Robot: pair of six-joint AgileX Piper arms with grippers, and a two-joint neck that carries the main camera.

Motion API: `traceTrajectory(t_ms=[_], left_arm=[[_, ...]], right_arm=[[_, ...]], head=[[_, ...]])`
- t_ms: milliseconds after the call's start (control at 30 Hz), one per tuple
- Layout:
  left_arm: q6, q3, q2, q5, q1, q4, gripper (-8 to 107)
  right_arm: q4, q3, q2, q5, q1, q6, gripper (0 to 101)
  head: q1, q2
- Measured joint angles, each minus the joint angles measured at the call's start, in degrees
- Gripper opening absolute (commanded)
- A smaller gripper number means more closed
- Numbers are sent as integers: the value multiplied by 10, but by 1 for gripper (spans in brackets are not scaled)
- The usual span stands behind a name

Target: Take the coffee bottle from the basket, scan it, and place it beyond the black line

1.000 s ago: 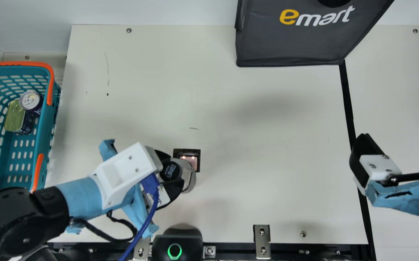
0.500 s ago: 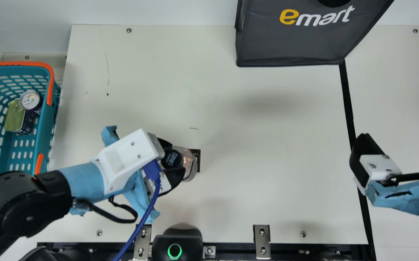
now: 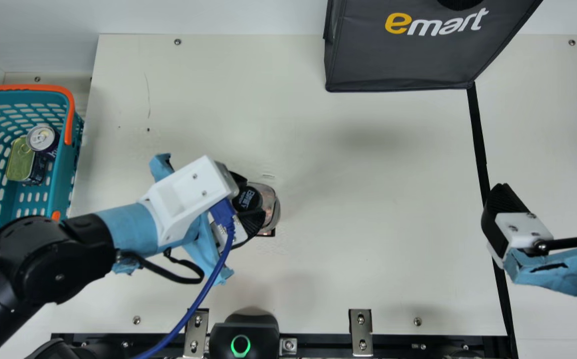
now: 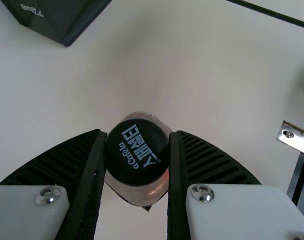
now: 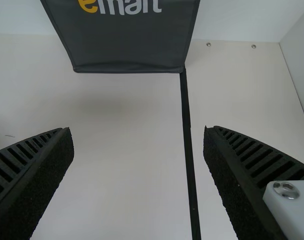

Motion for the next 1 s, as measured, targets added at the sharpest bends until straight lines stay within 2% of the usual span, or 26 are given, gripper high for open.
traceTrajectory(t_ms=[467,1000], left_arm=[[8,-54,66,-26,-12,-1,10],[20,-81,125,-56,-28,-7,10]], right_arm=[[0,0,0,0,0,0,91],[0,0,0,1,0,0,91]], head=[[0,0],[-1,-1]])
